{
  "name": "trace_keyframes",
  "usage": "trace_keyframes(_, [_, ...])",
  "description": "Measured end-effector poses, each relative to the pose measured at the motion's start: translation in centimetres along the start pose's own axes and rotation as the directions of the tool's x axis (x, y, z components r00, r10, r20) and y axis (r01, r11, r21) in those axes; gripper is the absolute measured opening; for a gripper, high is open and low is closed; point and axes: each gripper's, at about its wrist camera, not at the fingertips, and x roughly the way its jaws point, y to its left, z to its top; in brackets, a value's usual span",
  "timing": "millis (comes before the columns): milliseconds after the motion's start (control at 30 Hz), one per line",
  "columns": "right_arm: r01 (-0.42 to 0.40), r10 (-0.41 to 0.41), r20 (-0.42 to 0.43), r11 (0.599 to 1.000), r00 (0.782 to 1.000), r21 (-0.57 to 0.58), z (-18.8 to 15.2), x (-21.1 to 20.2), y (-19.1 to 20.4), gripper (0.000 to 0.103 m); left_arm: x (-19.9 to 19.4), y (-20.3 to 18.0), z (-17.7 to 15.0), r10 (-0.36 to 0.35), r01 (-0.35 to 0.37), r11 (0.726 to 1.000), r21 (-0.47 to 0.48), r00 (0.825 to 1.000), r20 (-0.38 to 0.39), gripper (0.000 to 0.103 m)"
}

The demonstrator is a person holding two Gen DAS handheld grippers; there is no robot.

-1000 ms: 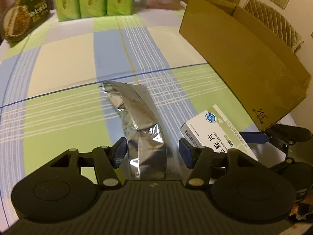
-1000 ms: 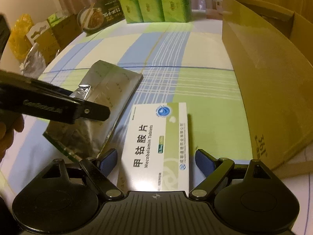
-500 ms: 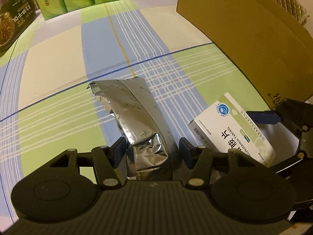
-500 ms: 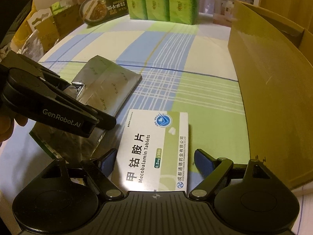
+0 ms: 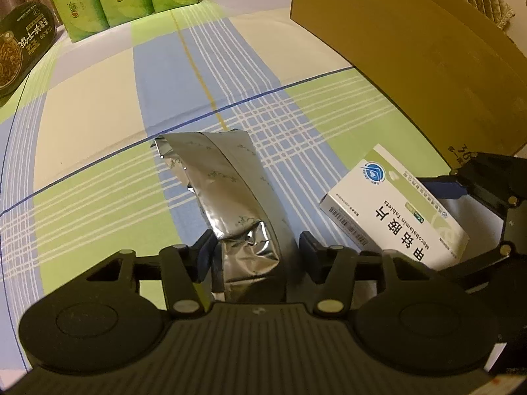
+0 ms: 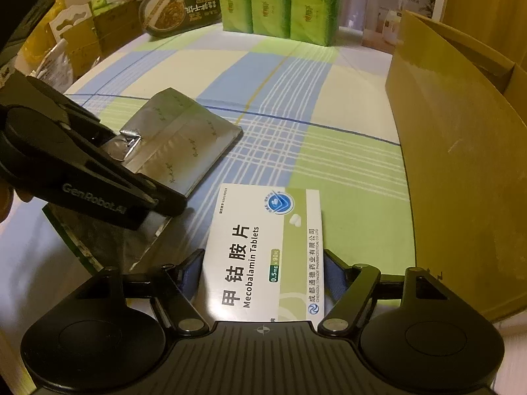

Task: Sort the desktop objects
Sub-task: 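Lift and adjust the foil bag in left tool while right tool holds the box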

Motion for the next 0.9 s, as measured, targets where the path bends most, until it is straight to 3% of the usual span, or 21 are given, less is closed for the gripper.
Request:
trace_keyframes(200, [-0.01, 0.01, 0.004, 1.0, 1.0, 0.013, 0.2, 0.0, -0.1, 0.068, -0.3, 0.7, -0.2, 0.005, -0.005, 1.0, -0.017, 1.0, 0.001, 0.047])
trace_keyframes(400, [-0.015, 0.014, 0.006, 1.0, 1.0, 0.017, 0.3, 0.1, -0.1, 0.068, -0.2, 1.0, -0.3, 0.009, -0.009, 1.0, -0.027, 1.0, -0.004, 0.053])
trace_keyframes(600, [-0.019, 0.017, 0.047, 0.999, 0.999, 0.033, 0.9, -0.5, -0.4, 0.068, -0.8, 1.1, -0.2, 0.0, 0.0, 1.0, -0.022, 1.0, 0.007, 0.041])
trace_keyframes(900, [-0.03, 0.026, 0.082, 0.998, 0.996, 0.047, 1.2, -1.6, -0.7, 0.068, -3.0, 2.2, -0.1, -0.013, 0.017, 0.997, -0.076, 0.998, 0.053, 0.036])
